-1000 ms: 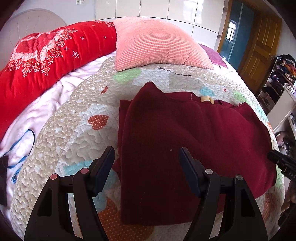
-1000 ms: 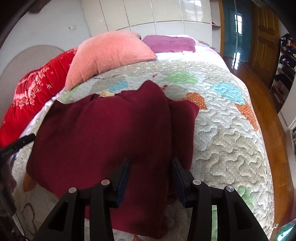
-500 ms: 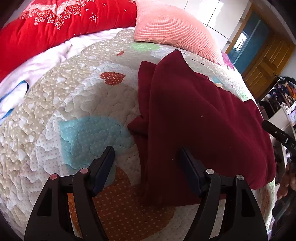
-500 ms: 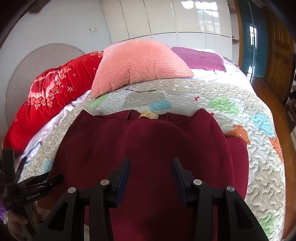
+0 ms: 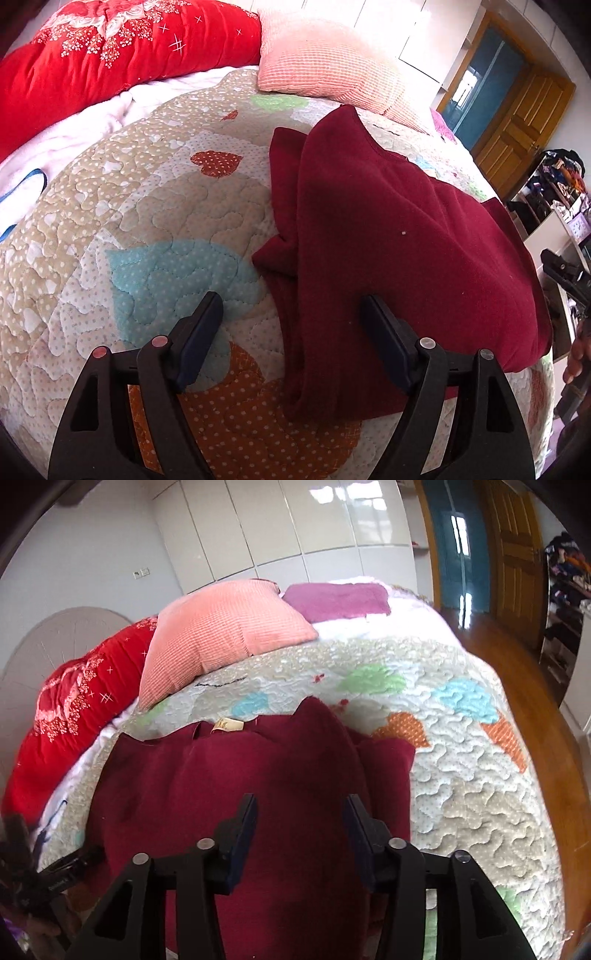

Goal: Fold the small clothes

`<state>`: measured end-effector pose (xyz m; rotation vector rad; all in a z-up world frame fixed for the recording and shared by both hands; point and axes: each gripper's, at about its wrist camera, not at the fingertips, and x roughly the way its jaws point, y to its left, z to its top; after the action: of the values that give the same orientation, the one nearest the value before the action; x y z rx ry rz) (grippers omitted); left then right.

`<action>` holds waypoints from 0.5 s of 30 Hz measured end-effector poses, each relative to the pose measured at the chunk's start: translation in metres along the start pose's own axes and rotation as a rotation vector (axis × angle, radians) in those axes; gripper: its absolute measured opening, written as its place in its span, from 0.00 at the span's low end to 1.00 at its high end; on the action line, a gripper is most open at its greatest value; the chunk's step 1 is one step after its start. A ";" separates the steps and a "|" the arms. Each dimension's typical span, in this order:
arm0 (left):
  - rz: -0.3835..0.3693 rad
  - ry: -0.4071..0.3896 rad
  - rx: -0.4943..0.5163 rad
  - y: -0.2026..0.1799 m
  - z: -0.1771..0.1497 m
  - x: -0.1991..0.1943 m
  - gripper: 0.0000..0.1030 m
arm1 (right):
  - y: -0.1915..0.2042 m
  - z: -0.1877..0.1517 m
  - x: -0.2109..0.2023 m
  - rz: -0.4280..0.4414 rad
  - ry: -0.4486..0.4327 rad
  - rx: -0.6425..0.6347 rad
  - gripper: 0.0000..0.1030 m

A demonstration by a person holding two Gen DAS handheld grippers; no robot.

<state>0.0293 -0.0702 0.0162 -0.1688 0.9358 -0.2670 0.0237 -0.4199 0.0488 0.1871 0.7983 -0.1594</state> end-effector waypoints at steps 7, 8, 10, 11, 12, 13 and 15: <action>-0.011 0.006 -0.002 0.002 0.000 -0.001 0.77 | 0.009 -0.003 0.017 -0.070 0.128 0.105 0.69; -0.011 0.006 -0.003 0.002 0.000 -0.002 0.77 | 0.023 0.001 0.012 -0.090 0.107 0.072 0.71; -0.012 0.009 -0.003 0.001 -0.001 -0.003 0.77 | 0.054 0.008 0.004 -0.100 0.081 0.001 0.74; -0.014 0.010 -0.002 0.001 -0.001 -0.004 0.77 | 0.069 0.013 0.000 -0.102 0.065 -0.032 0.74; -0.017 0.013 -0.002 0.002 -0.001 -0.005 0.77 | 0.081 0.017 -0.001 -0.109 0.051 -0.058 0.75; -0.021 0.016 -0.003 0.002 -0.001 -0.005 0.77 | 0.091 0.021 -0.001 -0.124 0.043 -0.082 0.75; -0.029 0.020 -0.007 0.003 -0.001 -0.006 0.77 | 0.104 0.030 0.001 -0.169 0.027 -0.123 0.75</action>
<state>0.0253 -0.0652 0.0192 -0.1867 0.9553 -0.2921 0.0667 -0.3261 0.0797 0.0051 0.8481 -0.2670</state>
